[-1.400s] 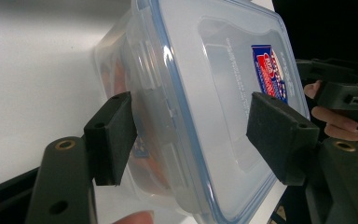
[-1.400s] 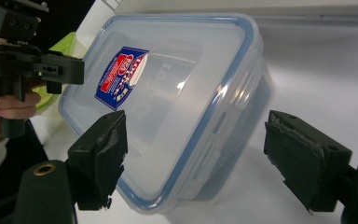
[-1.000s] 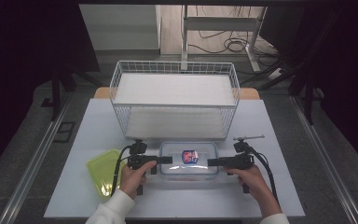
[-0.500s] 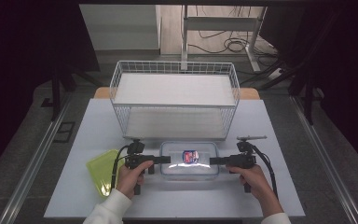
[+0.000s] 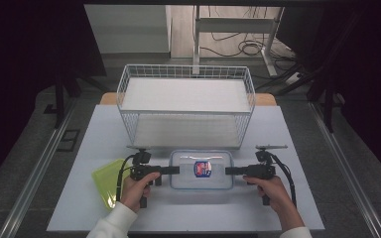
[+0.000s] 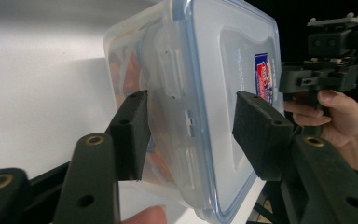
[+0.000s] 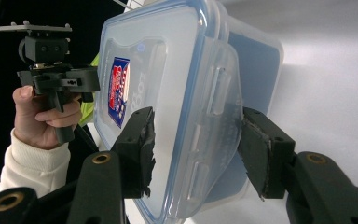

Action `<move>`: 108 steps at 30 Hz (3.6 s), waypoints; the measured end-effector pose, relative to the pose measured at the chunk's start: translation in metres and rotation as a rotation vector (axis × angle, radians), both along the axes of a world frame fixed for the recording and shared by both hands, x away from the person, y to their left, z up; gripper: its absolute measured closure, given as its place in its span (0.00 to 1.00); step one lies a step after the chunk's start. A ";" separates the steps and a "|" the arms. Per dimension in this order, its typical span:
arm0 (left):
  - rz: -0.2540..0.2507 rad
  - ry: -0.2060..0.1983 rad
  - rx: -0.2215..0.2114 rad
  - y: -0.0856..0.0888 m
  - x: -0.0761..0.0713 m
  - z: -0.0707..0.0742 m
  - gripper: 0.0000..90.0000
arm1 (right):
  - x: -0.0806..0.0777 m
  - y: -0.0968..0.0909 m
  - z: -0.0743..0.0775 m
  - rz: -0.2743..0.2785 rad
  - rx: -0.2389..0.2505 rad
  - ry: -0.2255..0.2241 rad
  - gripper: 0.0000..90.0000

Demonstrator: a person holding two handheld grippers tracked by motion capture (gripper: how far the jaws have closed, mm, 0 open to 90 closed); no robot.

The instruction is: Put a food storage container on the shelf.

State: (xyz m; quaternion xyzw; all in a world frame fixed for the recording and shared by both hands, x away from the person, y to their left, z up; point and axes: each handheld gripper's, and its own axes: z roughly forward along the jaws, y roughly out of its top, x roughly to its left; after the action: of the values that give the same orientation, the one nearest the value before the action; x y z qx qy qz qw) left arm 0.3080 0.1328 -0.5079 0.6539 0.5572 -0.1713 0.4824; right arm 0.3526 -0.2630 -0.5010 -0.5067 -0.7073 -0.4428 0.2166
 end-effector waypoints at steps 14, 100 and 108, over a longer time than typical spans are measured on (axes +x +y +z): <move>0.005 -0.021 -0.009 0.002 -0.005 0.005 0.57 | -0.004 -0.001 0.004 -0.013 0.013 -0.013 0.56; 0.037 -0.246 -0.021 0.057 0.036 0.182 0.58 | 0.032 0.054 0.187 -0.006 0.027 -0.311 0.57; 0.039 -0.246 -0.036 0.062 0.062 0.196 0.58 | 0.053 0.056 0.201 -0.014 0.033 -0.315 0.57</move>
State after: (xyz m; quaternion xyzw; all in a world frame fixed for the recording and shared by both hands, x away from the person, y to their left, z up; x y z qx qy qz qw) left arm 0.3704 0.1945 -0.3115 0.6503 0.5033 -0.0903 0.5618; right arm 0.4057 -0.2067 -0.3005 -0.4323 -0.7218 -0.5295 0.1083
